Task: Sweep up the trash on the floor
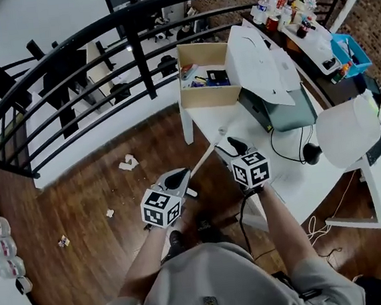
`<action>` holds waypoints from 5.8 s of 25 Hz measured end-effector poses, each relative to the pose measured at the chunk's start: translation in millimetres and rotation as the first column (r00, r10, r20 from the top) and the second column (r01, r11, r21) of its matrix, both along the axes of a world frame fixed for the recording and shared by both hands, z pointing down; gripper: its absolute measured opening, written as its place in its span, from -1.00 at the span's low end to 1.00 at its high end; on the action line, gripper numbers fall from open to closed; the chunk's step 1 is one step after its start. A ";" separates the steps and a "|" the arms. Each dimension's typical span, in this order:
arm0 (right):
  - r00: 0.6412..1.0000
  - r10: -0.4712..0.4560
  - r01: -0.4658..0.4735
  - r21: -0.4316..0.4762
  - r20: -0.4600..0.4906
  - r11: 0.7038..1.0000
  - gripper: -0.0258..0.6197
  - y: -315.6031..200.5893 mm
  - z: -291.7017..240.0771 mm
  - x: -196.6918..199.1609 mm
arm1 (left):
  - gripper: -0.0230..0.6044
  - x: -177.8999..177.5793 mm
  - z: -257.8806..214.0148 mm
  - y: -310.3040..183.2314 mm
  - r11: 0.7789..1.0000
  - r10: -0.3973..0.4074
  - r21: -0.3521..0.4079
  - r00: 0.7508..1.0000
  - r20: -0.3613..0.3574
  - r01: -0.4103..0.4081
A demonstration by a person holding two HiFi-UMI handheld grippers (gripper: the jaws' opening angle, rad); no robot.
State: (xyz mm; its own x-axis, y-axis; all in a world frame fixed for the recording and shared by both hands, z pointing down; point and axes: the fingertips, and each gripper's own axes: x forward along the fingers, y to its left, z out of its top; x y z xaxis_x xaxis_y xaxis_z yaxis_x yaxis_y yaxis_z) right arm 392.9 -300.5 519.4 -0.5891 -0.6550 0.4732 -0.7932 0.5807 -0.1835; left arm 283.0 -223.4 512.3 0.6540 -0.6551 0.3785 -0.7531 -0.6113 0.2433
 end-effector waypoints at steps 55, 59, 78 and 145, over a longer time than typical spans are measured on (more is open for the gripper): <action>0.860 -0.506 0.508 0.016 -0.069 0.861 -0.74 147.0 -114.6 -245.9 | -0.45 -119.7 78.8 114.3 0.972 -0.199 -0.146 0.976 -0.090 0.185; 0.866 -0.498 0.500 0.061 -0.046 0.864 -0.74 163.1 -140.4 -260.9 | -0.29 -109.9 71.3 103.0 0.987 -0.124 -0.108 0.991 -0.053 0.117; 0.974 -0.226 0.226 0.047 -0.004 0.973 -0.73 118.7 -104.2 -233.8 | -0.46 -103.6 121.1 40.3 0.983 0.150 -0.115 0.987 0.064 -0.142; 0.998 0.039 -0.039 0.000 0.039 0.999 -0.72 -105.3 -47.2 -383.1 | -0.47 -254.2 177.9 -166.2 0.927 0.351 -0.144 0.936 0.008 -0.346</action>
State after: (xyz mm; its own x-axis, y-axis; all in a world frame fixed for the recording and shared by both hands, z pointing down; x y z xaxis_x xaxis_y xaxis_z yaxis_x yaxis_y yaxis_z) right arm 9.7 -405.8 472.2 -0.5811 -0.6784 0.4496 -0.8075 0.5494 -0.2147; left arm 28.7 -389.6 690.2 0.8170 -0.3277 0.4744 -0.5078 -0.7988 0.3226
